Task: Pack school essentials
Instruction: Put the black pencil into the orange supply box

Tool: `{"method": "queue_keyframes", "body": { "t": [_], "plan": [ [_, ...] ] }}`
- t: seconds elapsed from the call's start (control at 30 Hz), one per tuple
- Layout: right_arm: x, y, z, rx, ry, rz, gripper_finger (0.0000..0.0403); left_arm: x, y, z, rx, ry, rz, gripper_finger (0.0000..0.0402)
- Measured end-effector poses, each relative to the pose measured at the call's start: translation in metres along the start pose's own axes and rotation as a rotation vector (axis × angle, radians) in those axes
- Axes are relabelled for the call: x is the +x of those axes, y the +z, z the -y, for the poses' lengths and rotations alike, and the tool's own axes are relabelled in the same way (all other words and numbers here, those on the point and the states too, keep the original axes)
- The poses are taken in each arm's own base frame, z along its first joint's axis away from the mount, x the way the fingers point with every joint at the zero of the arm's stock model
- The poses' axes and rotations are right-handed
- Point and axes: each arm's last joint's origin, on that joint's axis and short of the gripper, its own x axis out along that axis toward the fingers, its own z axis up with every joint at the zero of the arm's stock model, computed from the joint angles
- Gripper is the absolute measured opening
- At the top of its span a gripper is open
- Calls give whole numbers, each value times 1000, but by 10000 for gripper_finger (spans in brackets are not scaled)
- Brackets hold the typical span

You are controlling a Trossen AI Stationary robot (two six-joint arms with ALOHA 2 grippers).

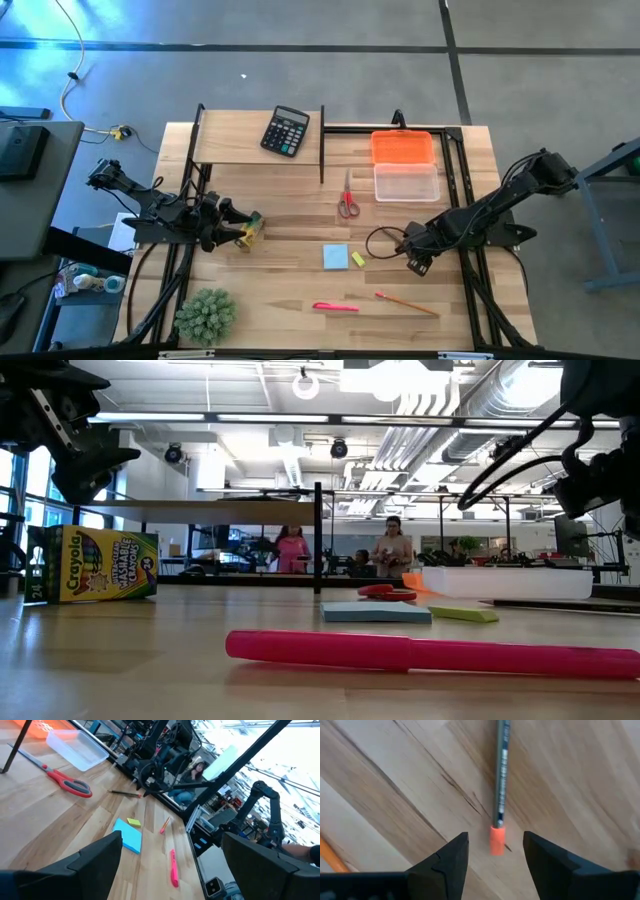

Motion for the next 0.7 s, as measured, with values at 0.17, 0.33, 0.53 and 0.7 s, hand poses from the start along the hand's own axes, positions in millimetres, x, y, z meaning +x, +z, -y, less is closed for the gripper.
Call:
{"method": "queue_keyframes", "body": {
  "t": [0.17, 0.33, 0.53, 0.7],
  "plan": [
    [8, -2, 6, 55, -12, 9, 181, 0, 0, 0, 1, 6, 6, 328],
    [11, -5, 8, 74, -26, 6, 173, 0, 0, 0, 2, 8, 7, 328],
    [16, -8, 7, 83, -71, 2, 132, 0, 0, 0, 2, 8, 8, 328],
    [20, -10, 6, 99, -107, -11, 102, 0, 0, 0, 3, 11, 11, 328]
  ]
}}
